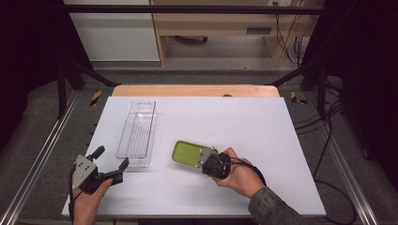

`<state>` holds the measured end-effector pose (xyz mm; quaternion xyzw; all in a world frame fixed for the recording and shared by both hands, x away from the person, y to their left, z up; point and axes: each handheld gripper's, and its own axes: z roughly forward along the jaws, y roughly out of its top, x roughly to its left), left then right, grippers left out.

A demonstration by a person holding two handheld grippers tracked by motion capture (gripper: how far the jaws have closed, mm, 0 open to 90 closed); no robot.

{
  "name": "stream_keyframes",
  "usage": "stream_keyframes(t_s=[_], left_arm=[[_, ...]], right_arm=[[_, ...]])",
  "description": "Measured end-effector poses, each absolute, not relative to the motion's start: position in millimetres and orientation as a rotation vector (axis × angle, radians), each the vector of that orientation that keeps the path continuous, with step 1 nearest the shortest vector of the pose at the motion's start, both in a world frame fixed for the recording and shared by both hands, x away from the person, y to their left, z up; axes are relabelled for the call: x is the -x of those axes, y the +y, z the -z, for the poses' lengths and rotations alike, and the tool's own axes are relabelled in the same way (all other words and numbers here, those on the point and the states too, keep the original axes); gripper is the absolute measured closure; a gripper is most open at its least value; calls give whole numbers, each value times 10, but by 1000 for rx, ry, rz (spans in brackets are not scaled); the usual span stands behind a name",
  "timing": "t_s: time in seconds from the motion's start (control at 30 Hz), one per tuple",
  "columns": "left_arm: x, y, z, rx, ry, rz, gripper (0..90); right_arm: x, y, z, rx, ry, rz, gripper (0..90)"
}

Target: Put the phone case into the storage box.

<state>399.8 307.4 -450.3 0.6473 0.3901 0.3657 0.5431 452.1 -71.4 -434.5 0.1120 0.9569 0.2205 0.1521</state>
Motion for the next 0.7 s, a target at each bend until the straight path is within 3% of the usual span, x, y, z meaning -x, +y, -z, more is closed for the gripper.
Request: stream_keyframes(t_s=[0.7], left_arm=[[-3976, 3029, 4426, -1531, 934, -841, 51]], right_arm=[[-4473, -659, 4299, -283, 2719, -647, 879]])
